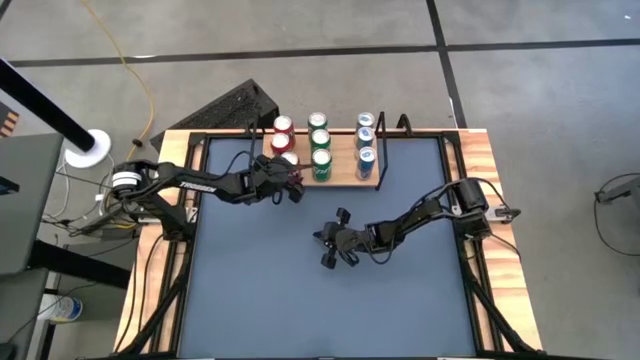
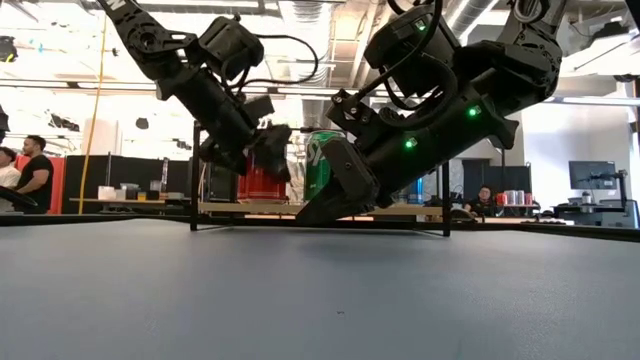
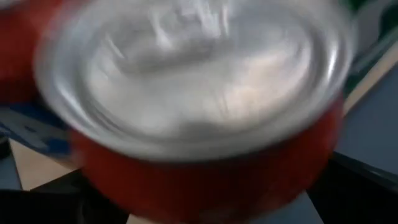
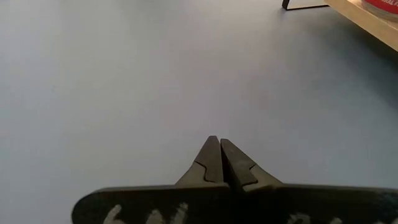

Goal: Place canned beverage on shelf
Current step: Put the red soda can on the shelf aligned with the other red soda cans, then adjust the soda cans on the shelf

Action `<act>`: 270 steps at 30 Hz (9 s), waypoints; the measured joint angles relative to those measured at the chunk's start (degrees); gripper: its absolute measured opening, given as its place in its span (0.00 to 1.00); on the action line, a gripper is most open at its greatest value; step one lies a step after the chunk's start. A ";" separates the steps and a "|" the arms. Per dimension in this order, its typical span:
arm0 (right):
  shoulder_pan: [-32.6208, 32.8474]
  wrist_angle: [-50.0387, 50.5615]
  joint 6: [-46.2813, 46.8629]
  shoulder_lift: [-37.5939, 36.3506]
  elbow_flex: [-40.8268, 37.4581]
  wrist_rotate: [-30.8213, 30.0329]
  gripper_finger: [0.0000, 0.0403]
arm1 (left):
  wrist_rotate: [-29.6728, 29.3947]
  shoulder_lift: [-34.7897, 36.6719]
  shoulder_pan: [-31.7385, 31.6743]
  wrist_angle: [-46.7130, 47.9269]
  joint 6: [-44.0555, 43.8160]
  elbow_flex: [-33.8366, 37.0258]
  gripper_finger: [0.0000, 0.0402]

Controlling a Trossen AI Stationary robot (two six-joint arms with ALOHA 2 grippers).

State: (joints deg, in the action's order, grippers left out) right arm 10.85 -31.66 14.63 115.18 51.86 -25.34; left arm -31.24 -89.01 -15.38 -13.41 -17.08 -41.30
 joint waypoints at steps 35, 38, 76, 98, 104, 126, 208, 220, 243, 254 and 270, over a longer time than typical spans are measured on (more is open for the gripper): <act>-3.65 -1.53 -5.22 0.00 5.64 -5.32 0.00 | 2.57 12.77 4.72 23.12 -6.39 -0.26 0.97; -5.26 -0.47 -5.97 0.00 7.66 -3.06 0.00 | 3.52 13.71 4.72 23.25 -5.33 -0.16 0.97; -8.32 -0.63 -5.82 0.00 8.48 -3.20 0.00 | 12.40 16.12 5.32 55.62 4.78 -20.52 0.97; -7.97 -12.52 -6.44 0.39 8.52 -18.89 0.00 | -13.39 32.49 33.86 59.13 -12.17 -13.20 0.97; -8.61 -13.19 -4.10 0.42 8.52 -21.31 0.00 | -15.74 32.48 36.93 59.11 -12.26 -13.18 0.97; -7.72 -12.35 -10.21 9.81 17.38 -27.53 0.00 | -15.70 31.93 38.66 60.69 -10.18 -13.14 0.97; -13.57 -1.54 -10.45 13.20 29.57 -1.63 0.00 | -12.96 31.91 38.60 63.65 -10.47 -13.16 0.97; -13.59 -3.12 -11.52 13.20 29.55 1.68 0.00 | -13.01 31.91 38.59 63.69 -10.64 -13.16 0.97; -8.12 24.12 -9.80 1.65 26.89 0.07 0.00 | -12.93 31.91 38.60 64.08 -9.07 -13.16 0.97; -9.96 40.53 -2.64 -24.09 15.18 -8.38 0.00 | -13.99 31.93 38.58 64.27 -7.12 -13.16 0.97; -23.26 46.80 -6.20 -19.41 23.31 -1.64 0.00 | -11.89 31.91 38.58 63.00 -9.60 -13.17 0.97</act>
State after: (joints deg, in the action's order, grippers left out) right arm -12.41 15.14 8.43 95.76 75.17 -26.99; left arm -43.13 -57.10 23.20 49.59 -26.68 -54.46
